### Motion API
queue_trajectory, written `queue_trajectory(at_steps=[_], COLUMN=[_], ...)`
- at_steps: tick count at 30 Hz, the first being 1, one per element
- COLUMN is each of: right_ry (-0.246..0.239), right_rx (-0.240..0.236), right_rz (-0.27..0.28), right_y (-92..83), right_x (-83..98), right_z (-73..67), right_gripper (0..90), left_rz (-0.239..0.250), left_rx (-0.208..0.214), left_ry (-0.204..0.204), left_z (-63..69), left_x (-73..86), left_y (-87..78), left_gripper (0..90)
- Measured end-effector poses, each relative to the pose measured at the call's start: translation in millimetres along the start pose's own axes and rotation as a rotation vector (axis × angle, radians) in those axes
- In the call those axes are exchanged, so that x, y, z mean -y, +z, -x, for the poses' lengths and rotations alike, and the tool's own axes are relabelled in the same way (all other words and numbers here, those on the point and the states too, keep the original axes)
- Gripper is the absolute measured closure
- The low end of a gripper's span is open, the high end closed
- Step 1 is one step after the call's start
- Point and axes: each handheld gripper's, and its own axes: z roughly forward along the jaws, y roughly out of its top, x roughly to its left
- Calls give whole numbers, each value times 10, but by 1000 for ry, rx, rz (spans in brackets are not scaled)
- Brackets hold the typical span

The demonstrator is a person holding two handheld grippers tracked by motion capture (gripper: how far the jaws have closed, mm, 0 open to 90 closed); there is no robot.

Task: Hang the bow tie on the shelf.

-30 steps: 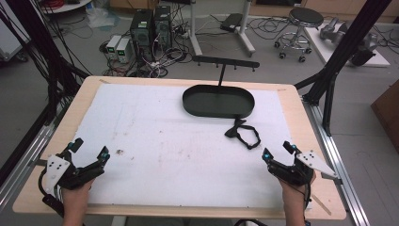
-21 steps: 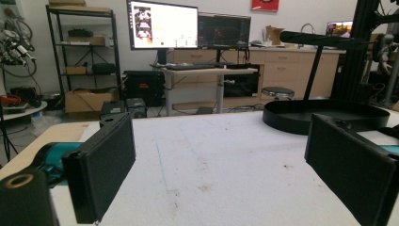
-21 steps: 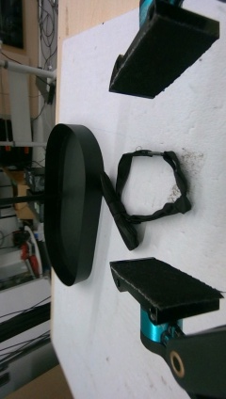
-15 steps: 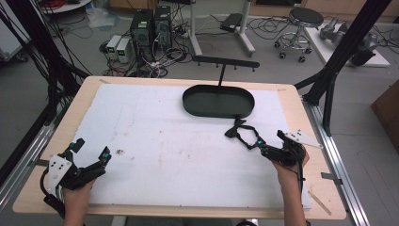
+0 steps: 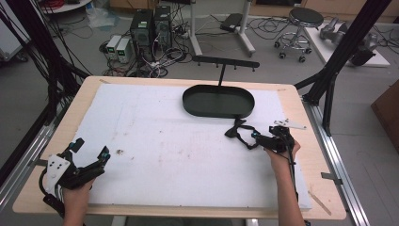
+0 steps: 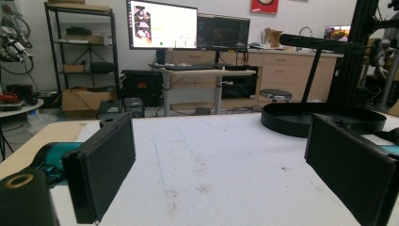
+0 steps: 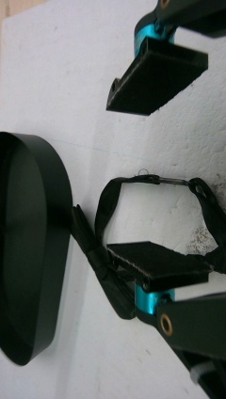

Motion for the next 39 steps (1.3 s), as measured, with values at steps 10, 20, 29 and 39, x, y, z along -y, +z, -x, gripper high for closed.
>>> queue_trajectory(at_steps=[10,20,29,39], right_ry=[-37,-55,-85,-202], right_rx=[75,91,78,114], right_rz=[-105,-143,-167,-124], right_y=[151,197,225,195], right_x=[1,28,53,42], right_z=[-48,-75,-113,-226], right_gripper=[514,666,831,862], left_rz=[0,-1,-2,-7], left_rx=[1,0,0,3], left_ry=[-4,-6,-8,-11], left_z=[-3,-3,-4,-13], left_x=[1,2,4,23], left_y=[-1,-1,-1,14], left_gripper=[96,96,96,96])
